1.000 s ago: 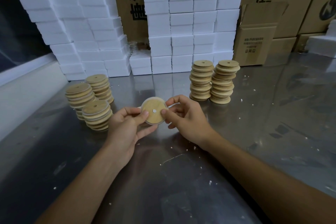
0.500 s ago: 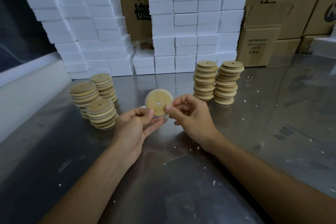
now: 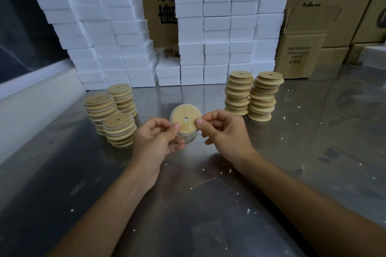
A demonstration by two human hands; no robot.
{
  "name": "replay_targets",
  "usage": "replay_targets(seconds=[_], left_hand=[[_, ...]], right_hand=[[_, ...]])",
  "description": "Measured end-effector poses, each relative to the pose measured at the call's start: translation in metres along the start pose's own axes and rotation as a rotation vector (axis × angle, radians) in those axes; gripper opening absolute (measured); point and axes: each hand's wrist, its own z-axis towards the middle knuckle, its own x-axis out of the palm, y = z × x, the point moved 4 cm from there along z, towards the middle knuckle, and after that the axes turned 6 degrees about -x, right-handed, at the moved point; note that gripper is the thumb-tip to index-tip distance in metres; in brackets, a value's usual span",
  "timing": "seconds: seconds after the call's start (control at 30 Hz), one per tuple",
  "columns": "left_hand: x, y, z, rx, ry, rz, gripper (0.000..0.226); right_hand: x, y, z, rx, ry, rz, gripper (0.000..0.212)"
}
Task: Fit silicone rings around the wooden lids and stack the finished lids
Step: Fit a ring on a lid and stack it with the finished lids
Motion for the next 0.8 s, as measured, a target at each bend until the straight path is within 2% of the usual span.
replay_targets(seconds=[0.13,0.23,0.37,0.7,0.8], left_hand=[[-0.013,-0.014,0.004,0.093,-0.126,-0.076,0.015],[-0.032,-0.028,0.010,0.148,-0.288,-0.161,0.018],[-0.063,-0.034,0.020,0.150,-0.481,-0.226,0.017],[-0.093,-0.028,0.034,0.124,-0.614,-0.189,0.023],[-0.097,-0.025,0.035,0.116,-0.652,-0.170,0.025]], right_hand=[[0.002,0.000,-0.003,-0.051,0.044,-0.110,0.012],[-0.003,0.000,-0.001,-0.098,0.017,-0.219,0.009],[-0.010,-0.001,0.000,-0.111,-0.023,-0.224,0.007],[-0.021,-0.002,0.007,-0.145,-0.137,-0.214,0.010],[-0.032,0.005,0.009,-0.241,-0.270,-0.296,0.007]])
